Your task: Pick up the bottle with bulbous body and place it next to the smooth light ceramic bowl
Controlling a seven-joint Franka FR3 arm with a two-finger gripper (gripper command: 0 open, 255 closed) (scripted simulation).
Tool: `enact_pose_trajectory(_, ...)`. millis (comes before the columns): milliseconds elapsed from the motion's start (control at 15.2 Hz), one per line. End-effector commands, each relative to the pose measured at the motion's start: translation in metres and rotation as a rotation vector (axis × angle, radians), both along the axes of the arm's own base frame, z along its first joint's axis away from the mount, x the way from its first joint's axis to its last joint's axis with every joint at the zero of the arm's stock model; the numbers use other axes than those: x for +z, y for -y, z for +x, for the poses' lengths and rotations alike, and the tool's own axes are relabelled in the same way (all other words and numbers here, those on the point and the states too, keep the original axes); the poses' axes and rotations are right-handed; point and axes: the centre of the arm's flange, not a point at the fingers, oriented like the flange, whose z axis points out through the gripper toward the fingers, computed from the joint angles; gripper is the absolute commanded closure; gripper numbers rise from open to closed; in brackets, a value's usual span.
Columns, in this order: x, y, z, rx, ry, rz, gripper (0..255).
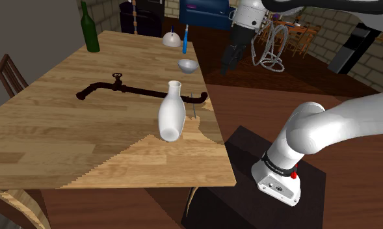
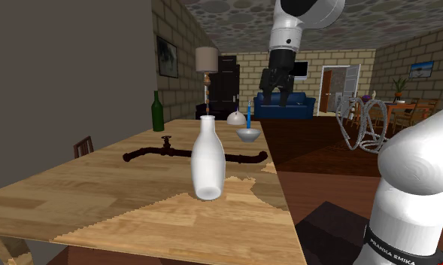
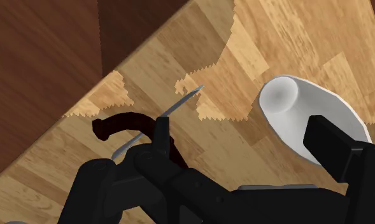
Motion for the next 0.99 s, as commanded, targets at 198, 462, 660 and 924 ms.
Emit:
enact_pose_trajectory(198, -0.002, -0.04, 0.011, -0.014, 0.012, -0.015, 0)
enact_pose_trajectory(462, -0.006, -0.092, 0.027, -0.033, 0.028, -0.035, 0)
enact_pose_trajectory(660, -0.009, -0.132, 0.039, -0.048, 0.04, -0.049, 0)
enact_pose_trajectory(924, -0.014, -0.184, 0.056, -0.067, 0.056, -0.069, 0)
